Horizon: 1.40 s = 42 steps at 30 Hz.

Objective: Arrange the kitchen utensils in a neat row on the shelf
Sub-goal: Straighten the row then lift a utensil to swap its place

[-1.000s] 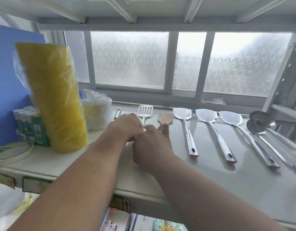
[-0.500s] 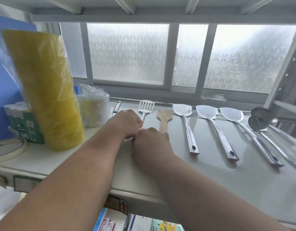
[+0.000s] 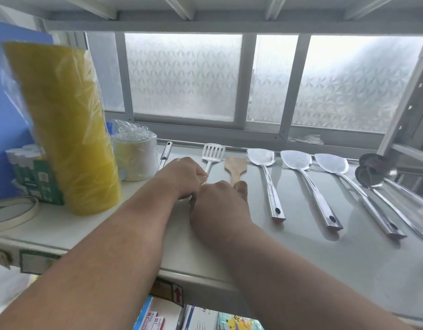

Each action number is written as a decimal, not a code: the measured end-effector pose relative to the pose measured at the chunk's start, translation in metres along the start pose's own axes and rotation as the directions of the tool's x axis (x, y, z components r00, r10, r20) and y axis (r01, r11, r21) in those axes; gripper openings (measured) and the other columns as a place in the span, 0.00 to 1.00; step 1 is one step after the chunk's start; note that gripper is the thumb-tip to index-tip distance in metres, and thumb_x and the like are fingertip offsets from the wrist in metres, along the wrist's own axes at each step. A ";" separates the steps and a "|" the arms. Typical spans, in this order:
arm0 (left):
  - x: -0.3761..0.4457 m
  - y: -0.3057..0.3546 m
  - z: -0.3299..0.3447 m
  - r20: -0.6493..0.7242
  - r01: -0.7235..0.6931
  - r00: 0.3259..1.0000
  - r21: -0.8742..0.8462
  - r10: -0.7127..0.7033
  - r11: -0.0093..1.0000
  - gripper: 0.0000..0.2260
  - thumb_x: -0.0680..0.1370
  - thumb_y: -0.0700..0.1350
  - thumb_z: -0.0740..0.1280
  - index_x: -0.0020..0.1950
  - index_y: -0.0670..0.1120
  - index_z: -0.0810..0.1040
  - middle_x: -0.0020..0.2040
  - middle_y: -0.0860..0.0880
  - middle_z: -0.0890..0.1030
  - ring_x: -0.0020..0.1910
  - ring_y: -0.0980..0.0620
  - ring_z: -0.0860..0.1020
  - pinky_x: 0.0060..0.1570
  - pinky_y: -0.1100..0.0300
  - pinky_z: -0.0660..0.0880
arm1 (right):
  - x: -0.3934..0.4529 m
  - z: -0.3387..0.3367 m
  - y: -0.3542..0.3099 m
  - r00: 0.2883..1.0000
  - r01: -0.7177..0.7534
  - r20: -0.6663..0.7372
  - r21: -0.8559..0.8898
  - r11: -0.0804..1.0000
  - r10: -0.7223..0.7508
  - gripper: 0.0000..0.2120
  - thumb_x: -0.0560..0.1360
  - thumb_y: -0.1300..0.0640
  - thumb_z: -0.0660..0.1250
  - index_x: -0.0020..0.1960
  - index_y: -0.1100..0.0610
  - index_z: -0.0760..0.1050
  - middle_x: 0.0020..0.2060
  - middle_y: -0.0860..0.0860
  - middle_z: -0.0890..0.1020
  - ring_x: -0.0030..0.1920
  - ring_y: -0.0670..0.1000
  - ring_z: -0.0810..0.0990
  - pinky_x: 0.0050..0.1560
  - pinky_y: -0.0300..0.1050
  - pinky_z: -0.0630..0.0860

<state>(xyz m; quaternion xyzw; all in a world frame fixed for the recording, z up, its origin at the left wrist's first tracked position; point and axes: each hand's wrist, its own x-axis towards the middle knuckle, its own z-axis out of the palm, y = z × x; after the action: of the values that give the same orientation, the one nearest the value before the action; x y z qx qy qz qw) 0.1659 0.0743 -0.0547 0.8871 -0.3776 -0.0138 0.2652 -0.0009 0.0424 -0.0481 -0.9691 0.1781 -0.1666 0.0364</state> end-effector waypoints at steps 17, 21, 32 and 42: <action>-0.004 0.011 0.002 -0.056 0.009 0.998 -0.042 -0.011 0.999 0.09 0.75 0.44 0.65 0.38 0.57 0.75 0.35 0.50 0.74 0.37 0.52 0.67 0.40 0.56 0.69 | -0.001 -0.005 -0.001 0.999 -0.035 0.023 -0.002 0.999 0.035 0.07 0.77 0.57 0.56 0.46 0.47 0.70 0.41 0.48 0.73 0.56 0.53 0.69 0.67 0.58 0.55; -0.004 0.011 0.003 -0.068 0.005 0.998 -0.036 -0.007 0.999 0.08 0.75 0.42 0.65 0.36 0.47 0.75 0.34 0.49 0.72 0.37 0.51 0.65 0.39 0.56 0.68 | -0.001 -0.004 -0.002 0.999 -0.040 0.002 0.004 0.999 0.040 0.04 0.77 0.55 0.57 0.45 0.47 0.69 0.40 0.48 0.71 0.57 0.53 0.69 0.67 0.58 0.55; -0.001 0.007 0.003 -0.098 0.006 0.995 -0.091 -0.015 0.996 0.10 0.76 0.42 0.67 0.41 0.57 0.76 0.39 0.52 0.73 0.41 0.52 0.67 0.43 0.57 0.67 | 0.003 0.001 -0.001 0.999 -0.032 -0.040 0.002 0.999 0.032 0.05 0.77 0.54 0.58 0.43 0.48 0.70 0.34 0.46 0.66 0.49 0.52 0.62 0.64 0.57 0.57; -0.002 0.006 0.002 -0.060 0.015 0.998 -0.093 -0.020 0.996 0.09 0.75 0.42 0.67 0.41 0.56 0.73 0.39 0.52 0.71 0.40 0.53 0.67 0.43 0.57 0.66 | 0.006 0.006 0.002 0.999 -0.014 -0.044 -0.026 1.000 0.013 0.05 0.76 0.54 0.57 0.43 0.48 0.70 0.39 0.47 0.71 0.47 0.52 0.62 0.63 0.57 0.57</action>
<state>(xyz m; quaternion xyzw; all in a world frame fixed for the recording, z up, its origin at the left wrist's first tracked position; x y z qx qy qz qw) 0.1606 0.0710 -0.0544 0.8771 -0.3605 -0.0066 0.3174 0.0057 0.0384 -0.0521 -0.9644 0.1876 -0.1851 0.0210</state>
